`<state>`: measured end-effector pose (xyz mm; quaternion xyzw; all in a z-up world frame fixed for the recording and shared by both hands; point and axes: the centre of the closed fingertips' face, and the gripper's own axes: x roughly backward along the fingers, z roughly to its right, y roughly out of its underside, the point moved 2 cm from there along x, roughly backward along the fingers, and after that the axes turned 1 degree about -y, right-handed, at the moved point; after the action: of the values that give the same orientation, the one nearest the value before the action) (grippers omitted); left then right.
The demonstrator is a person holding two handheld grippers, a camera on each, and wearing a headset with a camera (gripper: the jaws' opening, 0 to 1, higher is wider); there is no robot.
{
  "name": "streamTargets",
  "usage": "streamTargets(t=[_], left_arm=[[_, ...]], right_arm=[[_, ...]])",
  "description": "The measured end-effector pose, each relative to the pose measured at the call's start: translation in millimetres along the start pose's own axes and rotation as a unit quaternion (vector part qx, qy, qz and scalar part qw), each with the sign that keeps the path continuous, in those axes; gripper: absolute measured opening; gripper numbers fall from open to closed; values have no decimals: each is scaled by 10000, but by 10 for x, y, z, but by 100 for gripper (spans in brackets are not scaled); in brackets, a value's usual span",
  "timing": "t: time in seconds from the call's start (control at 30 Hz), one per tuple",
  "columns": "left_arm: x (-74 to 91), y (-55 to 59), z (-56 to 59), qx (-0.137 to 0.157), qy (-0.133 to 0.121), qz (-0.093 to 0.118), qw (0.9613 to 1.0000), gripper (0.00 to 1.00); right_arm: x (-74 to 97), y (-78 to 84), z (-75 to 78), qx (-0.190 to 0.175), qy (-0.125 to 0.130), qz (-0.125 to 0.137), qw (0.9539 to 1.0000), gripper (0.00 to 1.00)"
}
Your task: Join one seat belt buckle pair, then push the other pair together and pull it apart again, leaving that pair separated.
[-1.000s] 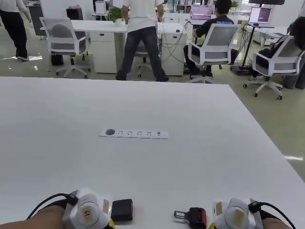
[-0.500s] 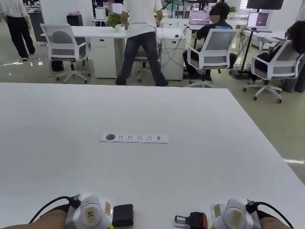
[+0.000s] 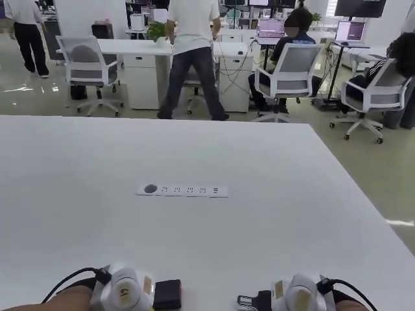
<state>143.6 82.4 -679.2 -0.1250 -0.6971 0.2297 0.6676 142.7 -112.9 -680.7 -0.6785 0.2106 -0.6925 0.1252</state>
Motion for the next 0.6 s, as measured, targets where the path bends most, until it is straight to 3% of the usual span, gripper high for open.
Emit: streamTargets(t=[0.6], left_arm=[[-15,4,4,-261,108,-136,9995,33]], right_arm=[[-256,-512,-99,210,-11,223,9995,33]])
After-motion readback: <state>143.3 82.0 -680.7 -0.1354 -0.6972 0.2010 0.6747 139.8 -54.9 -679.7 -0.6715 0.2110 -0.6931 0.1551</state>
